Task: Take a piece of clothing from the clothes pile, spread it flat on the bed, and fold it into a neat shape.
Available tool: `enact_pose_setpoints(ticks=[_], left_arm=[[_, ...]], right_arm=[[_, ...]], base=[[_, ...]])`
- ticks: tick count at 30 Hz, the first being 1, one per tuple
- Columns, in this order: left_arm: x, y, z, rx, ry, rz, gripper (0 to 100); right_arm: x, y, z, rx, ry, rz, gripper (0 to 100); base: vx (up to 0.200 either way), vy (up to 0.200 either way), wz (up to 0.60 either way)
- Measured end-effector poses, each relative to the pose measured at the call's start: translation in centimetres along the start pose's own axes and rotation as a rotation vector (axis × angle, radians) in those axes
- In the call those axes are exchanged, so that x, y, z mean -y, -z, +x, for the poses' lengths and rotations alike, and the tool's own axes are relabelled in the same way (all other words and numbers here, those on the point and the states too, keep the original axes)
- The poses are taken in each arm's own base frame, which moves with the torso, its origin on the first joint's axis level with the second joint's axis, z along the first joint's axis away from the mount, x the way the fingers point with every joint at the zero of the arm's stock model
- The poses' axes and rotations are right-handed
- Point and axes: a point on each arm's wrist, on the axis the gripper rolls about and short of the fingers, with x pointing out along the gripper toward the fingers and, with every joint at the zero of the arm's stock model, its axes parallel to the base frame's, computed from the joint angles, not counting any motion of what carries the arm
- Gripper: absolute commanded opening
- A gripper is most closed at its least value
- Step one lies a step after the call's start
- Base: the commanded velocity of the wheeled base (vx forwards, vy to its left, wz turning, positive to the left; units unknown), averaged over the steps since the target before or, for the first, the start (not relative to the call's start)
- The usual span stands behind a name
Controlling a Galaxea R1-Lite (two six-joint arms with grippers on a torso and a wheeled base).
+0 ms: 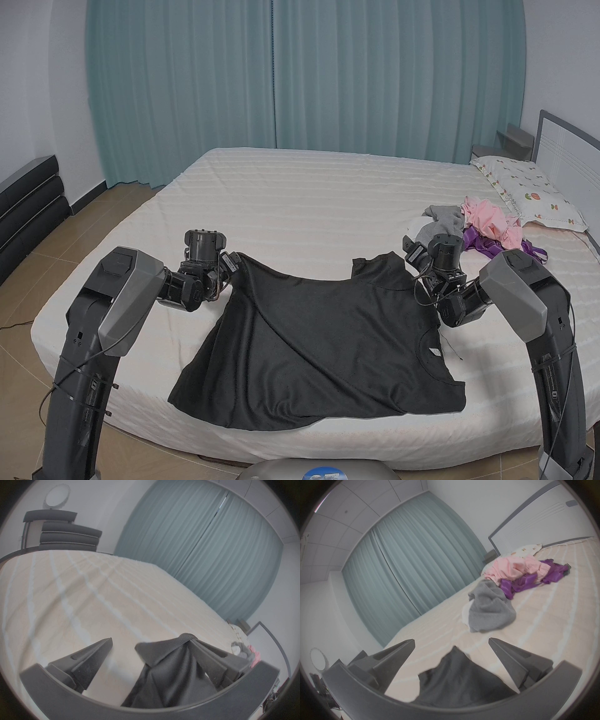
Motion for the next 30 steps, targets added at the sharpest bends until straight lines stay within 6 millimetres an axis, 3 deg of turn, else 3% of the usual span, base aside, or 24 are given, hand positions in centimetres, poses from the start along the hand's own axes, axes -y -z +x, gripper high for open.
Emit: enact_pose_setpoints(ticks=[8, 15, 18, 22, 30], left_arm=[[-1.0, -1.3, -2.7, -0.153, 0.054, 0.000, 100], [-0.7, -4.5, -5.0, -0.132, 0.079, -0.184, 100], [-0.9, -4.8, -5.9, -0.137, 0.077, -0.227, 100], [-1.7, -4.4, -7.1, -0.163, 0.064, -0.232, 100], [-4.0, -1.2, -10.9, -0.240, 0.037, -0.220, 100]], right_arm=[[1.8, 0.9, -3.1, -0.189, 0.005, 0.047, 100], [1.9, -0.2, -6.9, -0.329, -0.030, 0.124, 100], [2.1, -0.7, -8.1, -0.358, -0.028, 0.141, 100], [2.6, -1.1, -9.6, -0.410, -0.030, 0.138, 100], [3.9, -1.5, -12.6, -0.508, -0.030, 0.094, 100]], base=[[0.000, 0.000, 0.00], [0.000, 0.000, 0.00], [0.000, 0.000, 0.00], [0.000, 0.000, 0.00], [0.000, 0.000, 0.00]])
